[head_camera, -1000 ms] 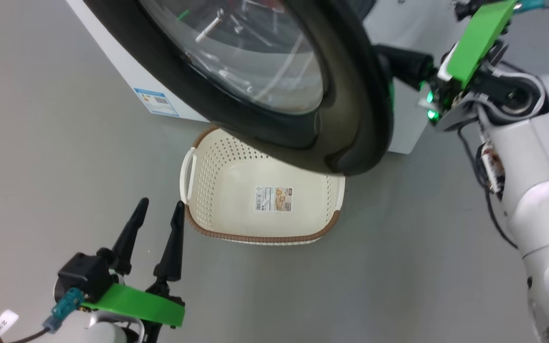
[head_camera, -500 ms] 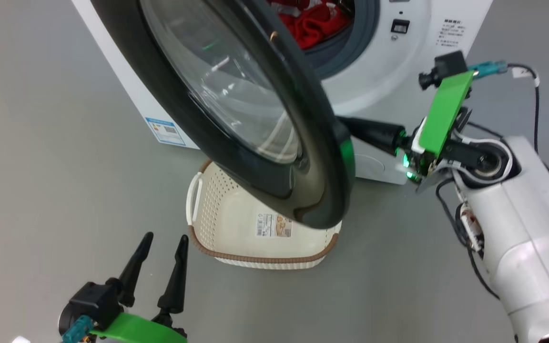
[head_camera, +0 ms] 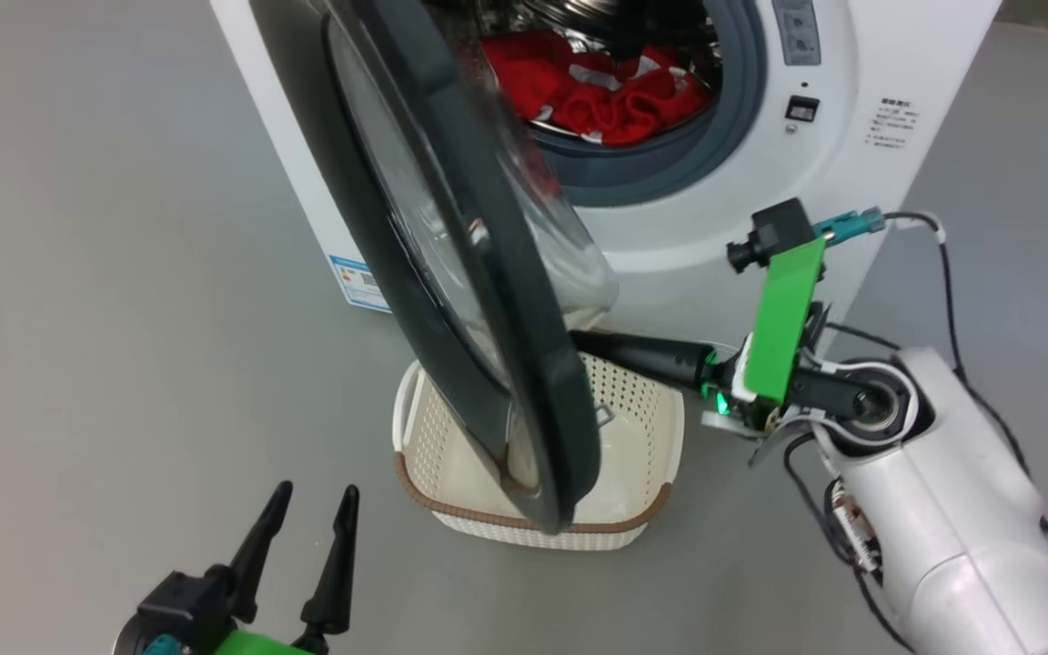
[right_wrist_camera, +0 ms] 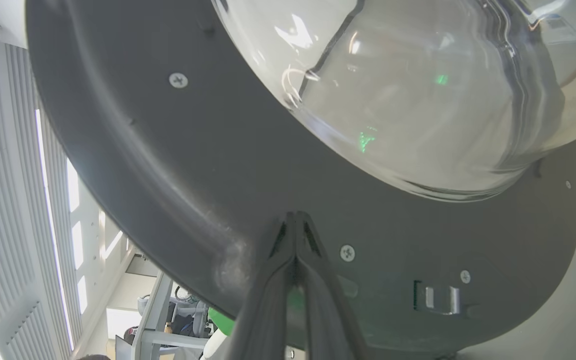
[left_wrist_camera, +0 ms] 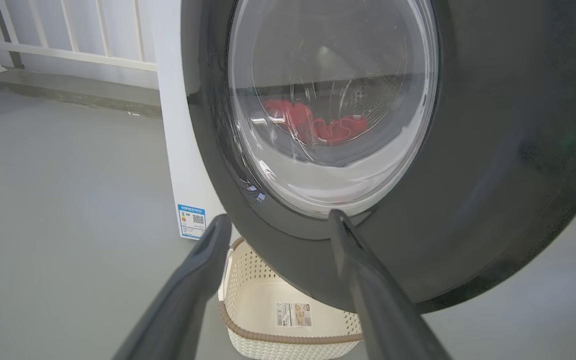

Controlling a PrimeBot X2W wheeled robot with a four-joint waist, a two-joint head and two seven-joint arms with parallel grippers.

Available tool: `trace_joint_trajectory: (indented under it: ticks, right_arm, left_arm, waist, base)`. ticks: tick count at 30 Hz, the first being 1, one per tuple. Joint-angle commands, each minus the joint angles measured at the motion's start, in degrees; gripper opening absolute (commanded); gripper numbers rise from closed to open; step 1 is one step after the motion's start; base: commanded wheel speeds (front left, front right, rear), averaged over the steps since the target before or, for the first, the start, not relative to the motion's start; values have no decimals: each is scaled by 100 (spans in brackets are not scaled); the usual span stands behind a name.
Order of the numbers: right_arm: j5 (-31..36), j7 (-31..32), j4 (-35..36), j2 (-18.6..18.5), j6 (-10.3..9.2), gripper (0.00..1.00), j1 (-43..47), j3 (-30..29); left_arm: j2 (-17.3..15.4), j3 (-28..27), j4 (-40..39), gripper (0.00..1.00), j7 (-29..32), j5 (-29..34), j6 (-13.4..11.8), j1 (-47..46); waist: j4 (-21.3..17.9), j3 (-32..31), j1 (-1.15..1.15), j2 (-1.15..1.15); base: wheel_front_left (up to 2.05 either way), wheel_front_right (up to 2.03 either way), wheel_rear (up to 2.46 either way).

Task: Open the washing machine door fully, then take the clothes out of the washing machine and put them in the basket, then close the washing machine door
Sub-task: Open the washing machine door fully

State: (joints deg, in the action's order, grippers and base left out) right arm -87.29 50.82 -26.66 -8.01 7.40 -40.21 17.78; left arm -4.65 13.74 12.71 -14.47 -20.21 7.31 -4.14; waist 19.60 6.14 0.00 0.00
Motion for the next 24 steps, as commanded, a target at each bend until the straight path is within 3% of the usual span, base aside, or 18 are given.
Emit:
trace_joint_trajectory:
  ticks: [1,24]
  right_arm:
    - [-66,-2,252,224,9,0,68,138]
    - [-170,-292,519,465,9,0,347,643]
  left_arm:
    - [-35,-252,-118,100,-52,56,18,-40]
    - [97,-441,-128,100,-52,125,18,112]
  waist:
    - [78,-71,0,0]
    - [865,-251,0,0]
  base:
    - [0,0,0]
    - [0,0,0]
